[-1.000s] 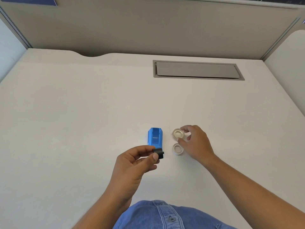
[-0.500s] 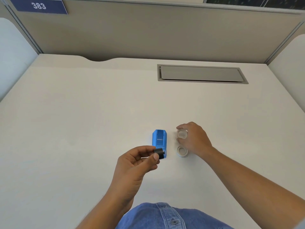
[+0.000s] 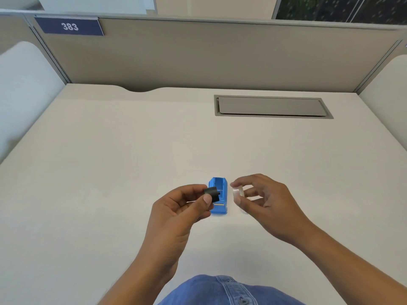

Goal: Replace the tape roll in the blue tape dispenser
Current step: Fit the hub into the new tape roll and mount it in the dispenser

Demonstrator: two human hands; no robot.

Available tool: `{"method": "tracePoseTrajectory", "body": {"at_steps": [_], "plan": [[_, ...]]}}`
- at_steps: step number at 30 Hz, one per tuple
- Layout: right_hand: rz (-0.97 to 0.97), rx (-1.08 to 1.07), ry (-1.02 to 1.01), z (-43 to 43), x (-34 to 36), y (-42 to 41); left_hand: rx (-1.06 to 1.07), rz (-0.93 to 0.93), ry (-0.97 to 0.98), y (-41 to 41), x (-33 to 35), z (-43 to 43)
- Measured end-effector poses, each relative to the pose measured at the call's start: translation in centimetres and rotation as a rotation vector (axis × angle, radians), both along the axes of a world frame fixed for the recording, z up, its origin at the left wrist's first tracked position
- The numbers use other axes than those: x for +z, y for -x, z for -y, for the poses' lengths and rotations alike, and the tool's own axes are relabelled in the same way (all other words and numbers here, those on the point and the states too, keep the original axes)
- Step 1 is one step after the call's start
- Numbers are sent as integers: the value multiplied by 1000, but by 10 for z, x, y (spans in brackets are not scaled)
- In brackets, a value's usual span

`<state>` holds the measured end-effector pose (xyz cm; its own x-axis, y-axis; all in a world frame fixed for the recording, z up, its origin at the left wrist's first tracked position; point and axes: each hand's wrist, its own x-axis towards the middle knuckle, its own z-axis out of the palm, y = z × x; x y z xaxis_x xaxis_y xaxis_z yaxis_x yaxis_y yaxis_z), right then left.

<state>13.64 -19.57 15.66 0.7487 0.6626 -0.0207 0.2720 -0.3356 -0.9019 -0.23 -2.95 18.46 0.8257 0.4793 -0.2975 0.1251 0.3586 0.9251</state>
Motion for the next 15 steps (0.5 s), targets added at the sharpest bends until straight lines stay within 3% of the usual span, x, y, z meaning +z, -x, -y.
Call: {"method": "tracePoseTrajectory", "body": {"at_steps": [9, 15], "plan": [[-113, 42, -329, 6, 36, 42, -103, 27, -61, 7, 4, 9], [-126, 12, -366, 4, 39, 46, -129, 48, -66, 8, 6, 13]]}}
